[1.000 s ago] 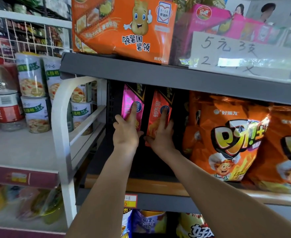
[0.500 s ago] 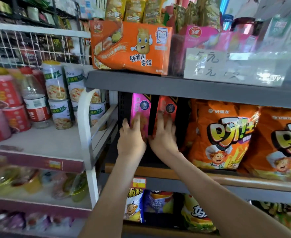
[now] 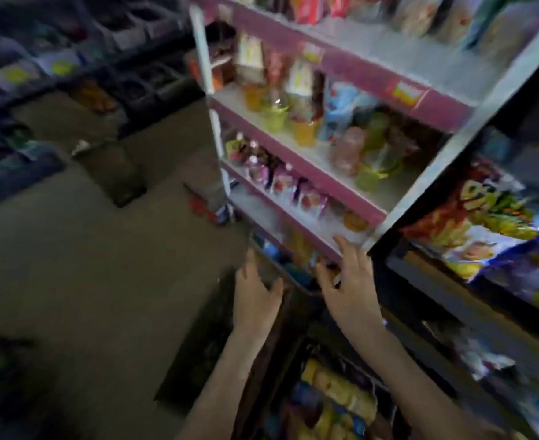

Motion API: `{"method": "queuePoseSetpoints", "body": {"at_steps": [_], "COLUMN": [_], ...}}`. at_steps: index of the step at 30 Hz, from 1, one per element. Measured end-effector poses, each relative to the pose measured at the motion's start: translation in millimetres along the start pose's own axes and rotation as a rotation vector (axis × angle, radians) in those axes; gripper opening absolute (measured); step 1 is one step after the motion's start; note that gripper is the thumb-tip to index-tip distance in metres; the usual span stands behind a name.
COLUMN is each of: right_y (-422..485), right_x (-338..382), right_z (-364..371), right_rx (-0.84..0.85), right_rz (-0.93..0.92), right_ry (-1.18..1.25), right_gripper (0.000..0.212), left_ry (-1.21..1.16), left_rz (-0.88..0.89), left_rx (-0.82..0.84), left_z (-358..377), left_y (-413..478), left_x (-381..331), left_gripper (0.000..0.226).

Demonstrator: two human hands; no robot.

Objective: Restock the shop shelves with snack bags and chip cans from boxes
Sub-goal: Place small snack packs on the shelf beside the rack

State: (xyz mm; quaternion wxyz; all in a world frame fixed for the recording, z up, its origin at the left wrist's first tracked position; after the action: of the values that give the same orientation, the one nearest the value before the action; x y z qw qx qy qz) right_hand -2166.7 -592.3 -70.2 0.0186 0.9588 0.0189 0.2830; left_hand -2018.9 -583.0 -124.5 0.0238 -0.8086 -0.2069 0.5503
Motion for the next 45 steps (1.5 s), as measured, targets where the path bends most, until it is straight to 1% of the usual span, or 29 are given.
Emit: {"method": "queuePoseSetpoints", "body": {"at_steps": [3, 5, 6, 8, 11, 13, 15, 17, 20, 23, 25, 27, 31, 35, 38, 41, 42, 45], "right_y": [-5.2, -12.3, -16.8, -27.6, -45.8, -60.0, -76.1, -95.7, -126.1, -139.2, -139.3, -137.0, -133.1, -133.1, -133.3, -134.7, -134.9, -129.6], "right_x": [-13.8, -28.9, -39.0, -62.9, -102.3, -126.2, -147.7, -165.8, -188.0, -207.0, -215.0, -219.2, -220.2, -221.4, -221.0, -220.9, -221.0, -220.5], "right_z": [110.6, 183.0, 218.8, 288.9, 389.7, 452.1, 511.4, 562.6, 619.7, 652.1, 667.3, 680.1, 695.5, 700.7, 700.7, 697.2, 695.7, 689.7], "right_rx": [0.266, 0.445, 0.518, 0.620, 0.705, 0.712, 0.687, 0.641, 0.600, 0.566, 0.564, 0.575, 0.567, 0.595, 0.613, 0.644, 0.651, 0.651], "right_rz": [0.067, 0.127, 0.156, 0.185, 0.242, 0.324, 0.423, 0.529, 0.699, 0.873, 0.953, 1.010, 1.008, 1.016, 1.017, 1.010, 1.007, 0.992], "right_ry": [-0.067, -0.102, -0.114, -0.154, -0.174, -0.163, -0.189, -0.207, -0.165, -0.090, -0.021, 0.028, 0.002, -0.036, -0.038, -0.012, -0.005, -0.005], "right_gripper": [0.059, 0.062, 0.063, 0.064, 0.069, 0.074, 0.081, 0.083, 0.085, 0.103, 0.108, 0.111, 0.113, 0.110, 0.112, 0.118, 0.118, 0.117], "left_ry": [0.039, 0.043, 0.052, 0.093, 0.166, 0.248, 0.345, 0.396, 0.554, 0.711, 0.813, 0.879, 0.925, 0.992, 1.019, 0.973, 0.961, 0.889], "left_rz": [-0.340, -0.555, -0.627, -0.699, -0.725, -0.691, -0.615, -0.543, -0.489, -0.463, -0.435, -0.427, -0.466, -0.475, -0.485, -0.661, -0.688, -0.707], "left_rx": [-0.077, -0.050, -0.032, 0.011, 0.085, 0.149, 0.222, 0.288, 0.400, 0.442, 0.412, 0.367, 0.302, 0.271, 0.163, 0.299, 0.327, 0.341], "left_z": [-25.9, -27.7, -24.2, -9.8, 21.7, 43.2, 64.9, 84.3, 104.6, 116.1, 119.1, 120.0, 117.9, 121.5, 119.4, 117.1, 115.5, 111.3], "left_y": [10.6, 11.1, 11.5, 14.0, 28.8, 45.1, 64.0, 82.6, 102.8, 109.7, 110.4, 112.6, 119.3, 113.2, 106.0, 94.0, 92.3, 93.2], "left_x": [129.4, 206.7, 243.2, 312.9, 405.8, 457.5, 502.4, 540.7, 593.1, 630.0, 645.0, 656.4, 670.8, 672.7, 669.7, 669.8, 669.7, 672.6], "left_gripper": [0.082, 0.087, 0.091, 0.096, 0.100, 0.102, 0.103, 0.099, 0.091, 0.092, 0.094, 0.090, 0.080, 0.082, 0.088, 0.085, 0.086, 0.087]}}
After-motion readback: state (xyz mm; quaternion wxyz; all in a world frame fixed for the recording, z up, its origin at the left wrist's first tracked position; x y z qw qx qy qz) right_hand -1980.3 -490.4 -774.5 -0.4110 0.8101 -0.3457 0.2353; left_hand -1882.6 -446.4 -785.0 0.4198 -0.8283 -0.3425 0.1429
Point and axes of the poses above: each hand's wrist, its own y-axis towards the middle knuckle, its own z-axis out of the palm, x = y × z, the point moved 1 cm from there along y, towards the middle knuckle, and after that the axes turned 9 degrees about -y, right-handed, at the moved point
